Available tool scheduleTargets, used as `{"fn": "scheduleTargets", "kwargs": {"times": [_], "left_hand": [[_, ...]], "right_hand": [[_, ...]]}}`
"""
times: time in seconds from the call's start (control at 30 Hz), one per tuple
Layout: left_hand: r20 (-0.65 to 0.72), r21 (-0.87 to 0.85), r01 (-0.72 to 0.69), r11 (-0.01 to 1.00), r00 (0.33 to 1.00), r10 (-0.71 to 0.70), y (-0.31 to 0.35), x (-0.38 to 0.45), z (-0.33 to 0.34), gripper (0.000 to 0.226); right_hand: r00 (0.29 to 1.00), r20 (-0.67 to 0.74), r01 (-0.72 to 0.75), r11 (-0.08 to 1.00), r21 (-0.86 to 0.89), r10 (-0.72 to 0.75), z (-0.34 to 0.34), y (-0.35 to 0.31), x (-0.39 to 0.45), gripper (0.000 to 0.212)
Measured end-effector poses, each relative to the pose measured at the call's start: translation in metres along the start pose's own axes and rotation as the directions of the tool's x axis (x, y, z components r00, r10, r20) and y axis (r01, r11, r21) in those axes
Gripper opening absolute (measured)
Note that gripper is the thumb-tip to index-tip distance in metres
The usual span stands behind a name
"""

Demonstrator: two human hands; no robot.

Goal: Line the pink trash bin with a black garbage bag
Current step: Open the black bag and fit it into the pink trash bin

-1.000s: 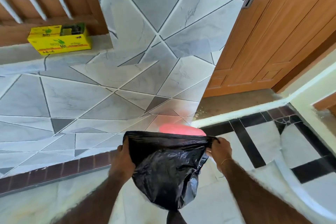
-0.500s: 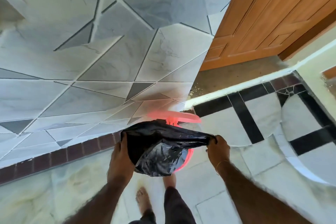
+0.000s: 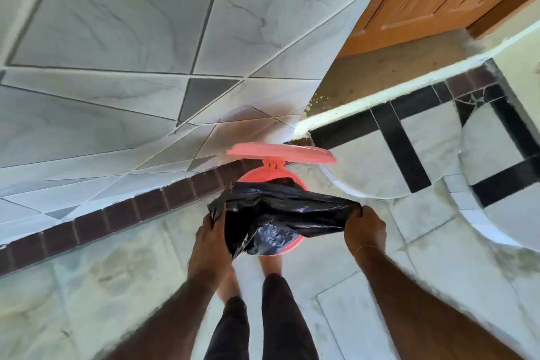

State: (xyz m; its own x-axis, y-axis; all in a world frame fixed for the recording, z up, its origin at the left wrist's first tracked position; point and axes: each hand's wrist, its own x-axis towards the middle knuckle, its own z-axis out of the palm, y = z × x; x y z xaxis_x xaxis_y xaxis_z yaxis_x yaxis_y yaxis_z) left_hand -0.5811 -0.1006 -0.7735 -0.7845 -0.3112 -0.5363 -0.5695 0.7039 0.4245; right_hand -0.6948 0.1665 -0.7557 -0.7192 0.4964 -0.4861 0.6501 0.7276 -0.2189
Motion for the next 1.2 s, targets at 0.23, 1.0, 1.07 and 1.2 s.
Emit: {"fn": "scheduleTargets", "kwargs": {"times": [0.23,1.0,1.07,1.2], "left_hand": [[-0.163,-0.109,-0.039,0.993,0.986,0.021,-0.015,0.027,0.012,0.086],[0.130,0.302,-0.179,0.937,0.981,0.145,-0.062,0.071,0.073,0.110],[0.173,0.339,-0.204,0.918,0.973,0.152,-0.076,0.063,0.090,0.098],[0.149,0.298,-0.134,0.945,0.985,0.092,-0.099,0.052,0.108,0.084]], "right_hand": [[0.992,-0.122,0.031,0.991,0.131,-0.015,0.025,0.007,0.010,0.034],[0.990,0.140,0.040,0.997,-0.070,-0.030,0.123,0.031,0.042,0.045],[0.976,0.219,0.022,0.990,-0.138,0.009,0.132,0.048,0.044,0.045],[0.960,0.252,-0.073,0.978,-0.197,0.123,0.140,0.083,0.046,0.040]]}}
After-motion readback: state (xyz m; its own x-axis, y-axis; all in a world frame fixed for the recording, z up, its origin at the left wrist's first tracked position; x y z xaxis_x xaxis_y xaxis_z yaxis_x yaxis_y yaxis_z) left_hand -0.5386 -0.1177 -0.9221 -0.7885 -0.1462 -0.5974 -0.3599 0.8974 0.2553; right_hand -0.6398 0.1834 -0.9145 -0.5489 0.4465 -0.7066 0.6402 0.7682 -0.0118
